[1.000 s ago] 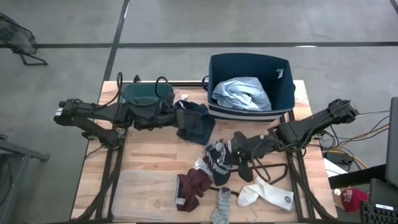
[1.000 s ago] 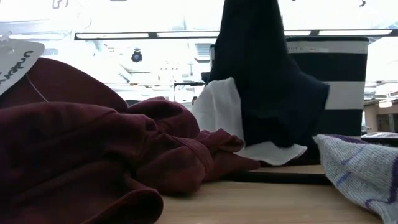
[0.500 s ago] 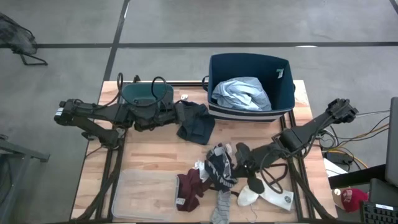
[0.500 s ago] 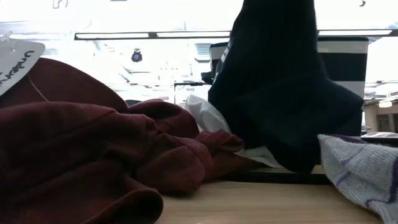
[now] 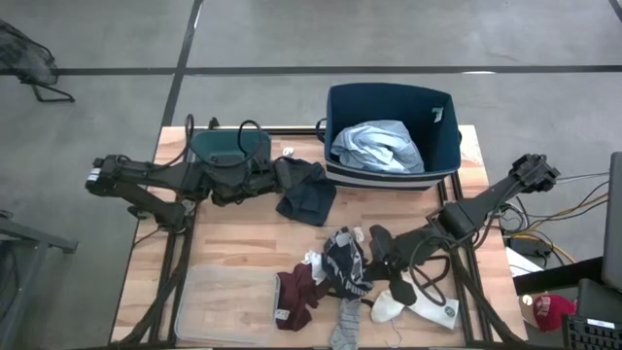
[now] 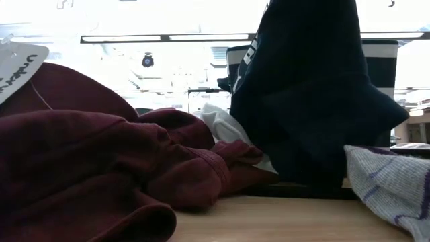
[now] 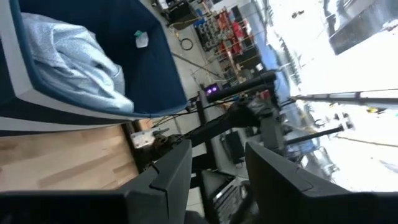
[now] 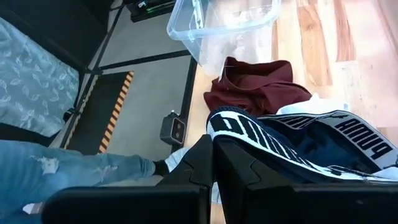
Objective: Pick & Place Cloths
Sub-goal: Put the dark blue boxers into the green bin
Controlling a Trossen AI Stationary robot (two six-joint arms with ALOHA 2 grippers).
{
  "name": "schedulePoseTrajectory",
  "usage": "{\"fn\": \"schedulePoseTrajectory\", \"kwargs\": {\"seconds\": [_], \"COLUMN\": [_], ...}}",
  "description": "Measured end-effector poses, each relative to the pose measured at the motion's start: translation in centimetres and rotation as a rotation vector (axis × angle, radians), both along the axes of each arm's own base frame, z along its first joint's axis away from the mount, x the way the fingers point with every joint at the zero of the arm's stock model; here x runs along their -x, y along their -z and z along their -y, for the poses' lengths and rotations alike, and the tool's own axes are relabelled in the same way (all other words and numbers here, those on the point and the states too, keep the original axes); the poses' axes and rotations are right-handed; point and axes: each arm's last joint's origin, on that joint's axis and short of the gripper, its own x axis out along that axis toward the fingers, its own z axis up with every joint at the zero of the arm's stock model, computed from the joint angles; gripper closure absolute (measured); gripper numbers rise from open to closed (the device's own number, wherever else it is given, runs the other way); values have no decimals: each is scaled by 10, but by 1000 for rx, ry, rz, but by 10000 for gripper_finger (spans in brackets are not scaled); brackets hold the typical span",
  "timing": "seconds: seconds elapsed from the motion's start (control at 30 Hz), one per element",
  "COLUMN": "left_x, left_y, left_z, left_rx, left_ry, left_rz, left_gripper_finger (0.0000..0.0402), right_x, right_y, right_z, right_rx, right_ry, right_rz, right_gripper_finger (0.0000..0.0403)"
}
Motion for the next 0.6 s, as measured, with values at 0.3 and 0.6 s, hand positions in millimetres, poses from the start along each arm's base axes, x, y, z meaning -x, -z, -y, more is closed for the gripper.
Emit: {"fn": "schedulePoseTrajectory", "kwargs": {"seconds": [0.3, 0.6], "left_x": [-23, -20], "left_y": [20, 18], "left_z": [5, 17], "left_rx": [-95, -320], "left_ry": [105, 435], "left_rz": [-107, -128], "left_gripper_finger": [245, 245], "right_x": [-9, -16], "right_y": [-36, -78], "right_z": [20, 48], "right_rx": [-37, -78], "right_ry": [117, 315], "right_rz": [116, 243], "right_gripper_finger": [394, 394]}}
